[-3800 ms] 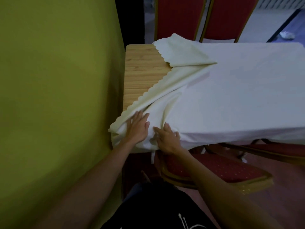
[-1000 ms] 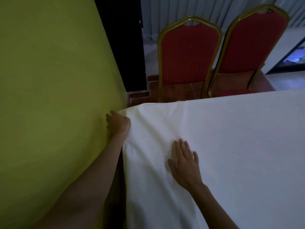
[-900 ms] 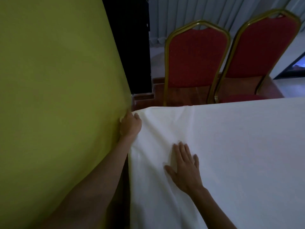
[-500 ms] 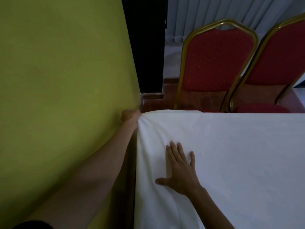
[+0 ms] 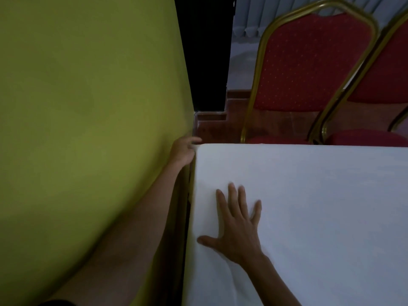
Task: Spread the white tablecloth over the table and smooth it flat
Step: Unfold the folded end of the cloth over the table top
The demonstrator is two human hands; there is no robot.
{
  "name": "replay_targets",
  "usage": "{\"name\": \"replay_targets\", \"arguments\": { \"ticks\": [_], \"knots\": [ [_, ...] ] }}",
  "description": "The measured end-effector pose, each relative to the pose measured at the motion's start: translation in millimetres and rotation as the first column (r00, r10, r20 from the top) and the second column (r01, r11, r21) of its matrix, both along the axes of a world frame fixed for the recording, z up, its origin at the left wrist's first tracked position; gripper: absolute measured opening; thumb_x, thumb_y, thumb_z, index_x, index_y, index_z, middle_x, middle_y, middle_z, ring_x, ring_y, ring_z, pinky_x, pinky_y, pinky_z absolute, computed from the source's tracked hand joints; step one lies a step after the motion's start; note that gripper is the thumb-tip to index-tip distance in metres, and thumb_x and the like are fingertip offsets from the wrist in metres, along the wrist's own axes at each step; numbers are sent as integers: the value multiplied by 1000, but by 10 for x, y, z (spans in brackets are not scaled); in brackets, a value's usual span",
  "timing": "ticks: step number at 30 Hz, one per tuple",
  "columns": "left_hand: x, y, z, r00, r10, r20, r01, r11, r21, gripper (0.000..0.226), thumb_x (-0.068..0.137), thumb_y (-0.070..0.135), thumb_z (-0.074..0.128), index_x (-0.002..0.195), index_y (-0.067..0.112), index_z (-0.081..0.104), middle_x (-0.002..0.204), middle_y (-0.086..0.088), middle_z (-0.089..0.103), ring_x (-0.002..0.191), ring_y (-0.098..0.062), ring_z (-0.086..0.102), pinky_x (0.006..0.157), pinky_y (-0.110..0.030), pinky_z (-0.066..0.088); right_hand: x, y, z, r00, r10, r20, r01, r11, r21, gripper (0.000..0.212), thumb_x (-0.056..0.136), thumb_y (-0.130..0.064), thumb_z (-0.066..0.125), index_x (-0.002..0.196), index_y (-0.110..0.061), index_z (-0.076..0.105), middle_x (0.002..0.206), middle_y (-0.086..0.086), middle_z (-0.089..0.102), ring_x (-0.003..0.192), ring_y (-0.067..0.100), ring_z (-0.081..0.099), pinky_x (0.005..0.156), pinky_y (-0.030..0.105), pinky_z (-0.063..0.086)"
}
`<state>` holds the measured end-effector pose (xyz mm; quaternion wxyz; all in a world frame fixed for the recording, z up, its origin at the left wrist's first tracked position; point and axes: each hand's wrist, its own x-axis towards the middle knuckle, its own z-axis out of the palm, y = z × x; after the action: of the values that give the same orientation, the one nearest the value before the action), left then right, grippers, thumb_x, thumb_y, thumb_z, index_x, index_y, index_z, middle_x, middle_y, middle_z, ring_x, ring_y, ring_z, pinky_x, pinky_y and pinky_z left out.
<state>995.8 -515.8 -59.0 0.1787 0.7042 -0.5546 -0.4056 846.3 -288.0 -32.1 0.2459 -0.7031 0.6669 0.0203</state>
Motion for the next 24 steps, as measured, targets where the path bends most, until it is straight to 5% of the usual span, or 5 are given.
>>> {"name": "replay_targets", "arguments": {
  "ticks": [3,7,11,15,24],
  "knots": [
    [43,94,-105,983,-182,-5,182,983,37,45,88,-6,56,128,11,64,140,-5,57,132,-21,50,110,-28,38,76,-40,-23,1000,-14,-17,14,1000,12,132,59,-96,43,159,-24,-5,164,10,-25,148,34,-28,110,76,-8],
    [153,107,-225,992,-41,116,56,990,-130,17,90,14,65,102,12,77,104,-6,76,93,-18,67,75,-20,41,89,-65,-22,1000,-2,-21,2,1000,12,131,61,-95,43,157,-25,-13,161,9,-32,145,33,-35,111,74,-10],
    [123,211,-383,992,103,74,-92,985,-143,12,90,18,65,84,20,74,76,1,70,79,-23,67,63,-22,38,191,-59,-40,1000,14,23,-13,999,-45,120,71,-89,43,159,-23,-3,164,8,-24,149,28,-28,115,70,-5],
    [91,62,-298,979,36,199,-20,996,-83,15,90,16,63,90,22,76,89,-3,75,77,-16,61,66,-24,40,185,-28,-84,999,-36,12,37,994,-105,113,77,-85,42,160,-19,4,166,9,-14,152,27,-18,117,68,1],
    [50,71,-176,942,32,335,-31,999,-8,20,89,11,56,87,17,75,94,-11,72,91,-30,68,72,-34,52,-24,621,-77,992,-120,-35,107,959,-262,91,88,-73,42,157,-14,27,166,7,16,154,26,11,117,63,14]
  ]
}}
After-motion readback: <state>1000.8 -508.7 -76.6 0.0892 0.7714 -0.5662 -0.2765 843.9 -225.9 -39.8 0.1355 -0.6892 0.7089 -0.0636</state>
